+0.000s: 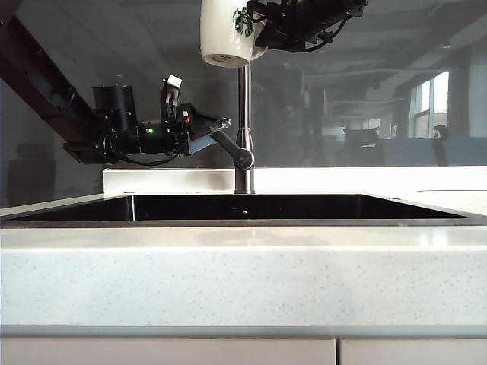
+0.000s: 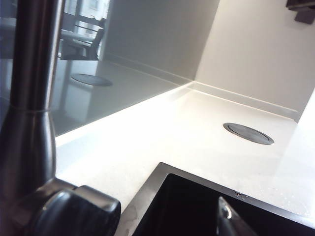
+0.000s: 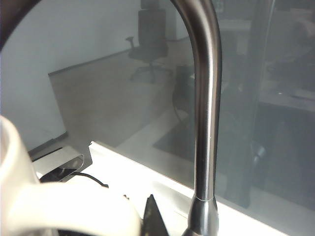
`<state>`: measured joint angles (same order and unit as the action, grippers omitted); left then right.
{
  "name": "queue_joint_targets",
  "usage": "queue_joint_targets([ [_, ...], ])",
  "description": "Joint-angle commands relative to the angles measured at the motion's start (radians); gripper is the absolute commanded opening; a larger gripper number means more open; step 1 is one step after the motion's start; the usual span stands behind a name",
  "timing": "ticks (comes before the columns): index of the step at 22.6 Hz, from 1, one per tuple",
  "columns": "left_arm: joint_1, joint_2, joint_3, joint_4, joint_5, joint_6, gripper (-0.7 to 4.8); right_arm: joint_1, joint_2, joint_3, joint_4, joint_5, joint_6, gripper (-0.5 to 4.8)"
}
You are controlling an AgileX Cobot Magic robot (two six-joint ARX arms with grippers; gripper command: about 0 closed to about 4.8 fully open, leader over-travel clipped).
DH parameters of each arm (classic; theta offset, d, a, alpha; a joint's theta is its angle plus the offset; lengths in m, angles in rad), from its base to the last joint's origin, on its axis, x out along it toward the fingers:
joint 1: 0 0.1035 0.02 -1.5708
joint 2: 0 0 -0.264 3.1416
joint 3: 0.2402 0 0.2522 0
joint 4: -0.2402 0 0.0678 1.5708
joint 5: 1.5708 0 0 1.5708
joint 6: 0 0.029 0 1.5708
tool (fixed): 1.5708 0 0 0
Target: Pick up the mug next to the sink, go to the faucet to get some water, pour the water into the sink, and finally put the mug back to its place.
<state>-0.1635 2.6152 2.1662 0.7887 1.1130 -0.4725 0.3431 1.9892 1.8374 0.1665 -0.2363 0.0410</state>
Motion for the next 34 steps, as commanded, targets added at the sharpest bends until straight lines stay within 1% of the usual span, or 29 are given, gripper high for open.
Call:
queue_joint_targets([
  [1,-0.002,-0.005,0.004,0.021,0.065,-0.017,3.93,0.002,-0.019,0.013,0.069,-0.002,0.018,-0.03],
  [7,-0.002,-0.005,0.004,0.048,0.143,-0.041,3.87,-0.002,-0.019,0.013,0.069,-0.001,0.018,-0.03],
  [9,-0.002,-0.005,0.004,0.048,0.156,-0.045,3.6,-0.005,-0.019,0.013,0.069,0.003,0.018,-0.03],
  [11,-0.002,-0.005,0.004,0.048,0.168,-0.047,3.6,-0.008,-0.019,0.013,0.069,0.002,0.018,-0.03],
  [15,-0.002,-0.005,0.004,0.098,0.19,-0.093,3.6,-0.011,-0.019,0.013,0.061,0.002,0.018,-0.03],
  [25,-0.002,-0.005,0.004,0.101,0.188,-0.101,3.61,-0.011,-0.019,0.013,0.043,0.002,0.018,-0.03],
  [34,0.0,-0.005,0.004,0.103,0.148,-0.077,3.62,-0.011,-0.019,0.013,0.043,0.002,0.018,-0.03],
])
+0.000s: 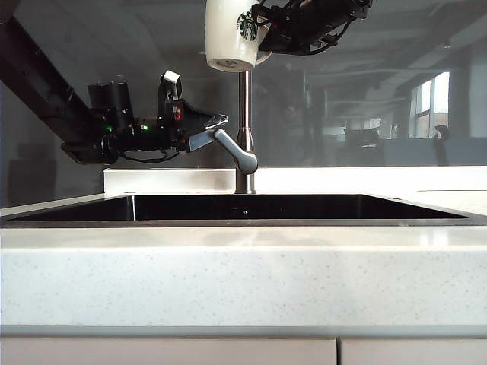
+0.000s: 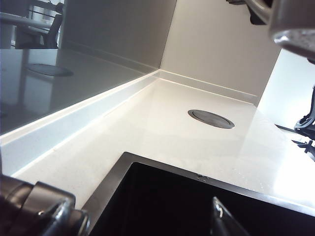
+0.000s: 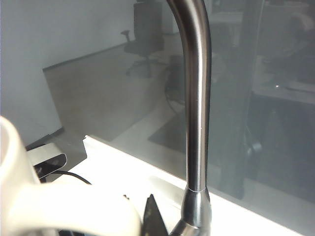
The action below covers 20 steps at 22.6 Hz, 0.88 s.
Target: Pick up the mug next to the sink, go to the faucet to get some water, pour the water into the sink, and finally put the mug back to its place.
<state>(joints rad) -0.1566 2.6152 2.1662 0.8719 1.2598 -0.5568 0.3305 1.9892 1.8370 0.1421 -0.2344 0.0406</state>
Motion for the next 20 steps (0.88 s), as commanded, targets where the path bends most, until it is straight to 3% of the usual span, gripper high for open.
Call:
queue_joint_targets([
  [1,-0.006,-0.005,0.004,0.02,-0.001,0.007,3.62,0.001,-0.019,0.013,0.068,0.0,0.018,-0.03],
  [20,-0.006,-0.005,0.004,0.02,-0.031,0.012,3.62,0.001,-0.019,0.013,0.068,0.0,0.018,-0.03],
])
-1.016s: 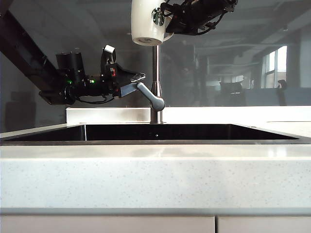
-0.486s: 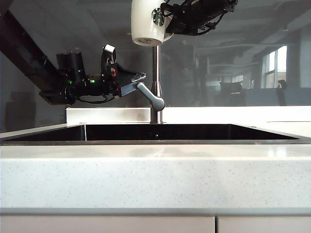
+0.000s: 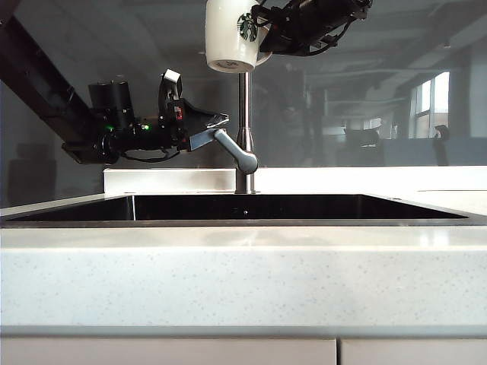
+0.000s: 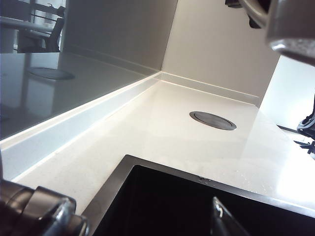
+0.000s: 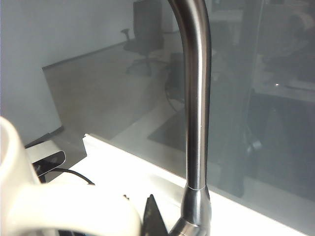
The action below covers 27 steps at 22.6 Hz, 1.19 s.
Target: Pick up the mug next to the sink, go to the faucet to get some water, pour the water into the sink, and finally put the mug back to its place.
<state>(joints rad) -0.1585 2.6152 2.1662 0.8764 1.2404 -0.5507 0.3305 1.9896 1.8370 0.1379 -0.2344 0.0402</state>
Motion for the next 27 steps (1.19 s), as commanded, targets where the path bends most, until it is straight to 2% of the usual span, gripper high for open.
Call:
queue_joint_targets([
  [1,-0.005,-0.005,0.004,0.015,-0.015,0.017,3.62,0.001,-0.019,0.013,0.072,0.0,0.019,-0.03],
  [10,-0.005,-0.005,0.004,0.009,-0.051,0.034,3.62,0.001,-0.019,0.013,0.072,0.0,0.019,-0.03],
  [16,-0.005,-0.005,0.004,-0.092,-0.062,0.132,3.62,0.001,-0.019,0.013,0.072,0.0,0.019,-0.03],
  [20,-0.005,-0.005,0.004,-0.151,-0.15,0.217,3.62,0.001,-0.019,0.013,0.072,0.0,0.018,-0.03],
  [25,-0.005,-0.005,0.004,-0.169,-0.282,0.266,3.6,0.001,-0.019,0.013,0.072,0.0,0.014,-0.03],
  [26,-0.005,-0.005,0.004,-0.178,-0.308,0.277,3.55,0.001,-0.019,0.013,0.072,0.0,0.014,-0.03],
  [27,-0.005,-0.005,0.004,-0.195,-0.35,0.302,3.25,0.001,-0.019,0.013,0.072,0.0,0.014,-0.03],
])
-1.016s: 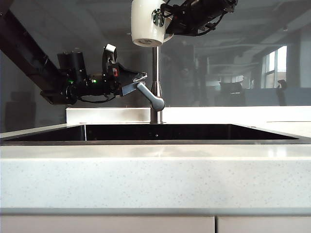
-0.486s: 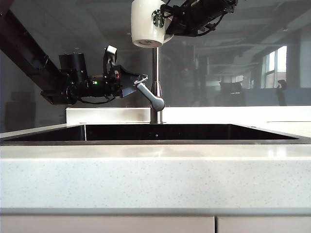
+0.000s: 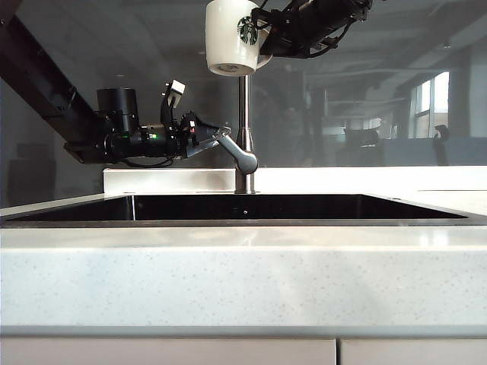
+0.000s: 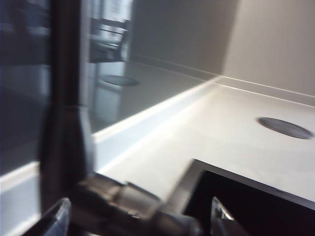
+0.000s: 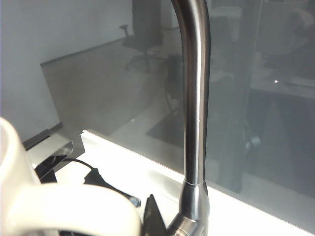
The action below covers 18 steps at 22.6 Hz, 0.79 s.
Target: Pick up the mug next to the sink, go to the faucet to get some water, pour the water into the sink, and finally put the mug back to its place.
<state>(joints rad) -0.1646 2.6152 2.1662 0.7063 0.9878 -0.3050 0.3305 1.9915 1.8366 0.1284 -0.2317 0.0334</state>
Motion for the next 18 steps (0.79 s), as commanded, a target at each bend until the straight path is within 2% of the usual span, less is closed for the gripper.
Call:
queue_joint_targets([
  [1,0.001,-0.005,0.004,-0.056,-0.178,0.093,2.71,0.001,-0.021,0.014,0.082,-0.003,0.021,-0.03],
  [4,0.0,-0.005,0.004,-0.098,-0.265,0.162,2.67,0.001,-0.021,0.014,0.082,-0.003,0.019,-0.03],
  [6,0.0,-0.005,0.004,-0.108,-0.288,0.198,2.68,0.001,-0.021,0.014,0.081,-0.003,0.019,-0.03],
  [10,0.001,-0.005,0.004,-0.108,-0.305,0.202,2.68,0.001,-0.021,0.014,0.08,-0.003,0.018,-0.03],
  [15,0.002,-0.005,0.004,-0.134,-0.442,0.246,2.7,0.001,-0.021,0.014,0.08,-0.003,0.018,-0.03],
  [18,0.012,-0.005,0.004,-0.138,-0.451,0.256,2.83,0.0,-0.021,0.014,0.077,-0.002,0.018,-0.03],
])
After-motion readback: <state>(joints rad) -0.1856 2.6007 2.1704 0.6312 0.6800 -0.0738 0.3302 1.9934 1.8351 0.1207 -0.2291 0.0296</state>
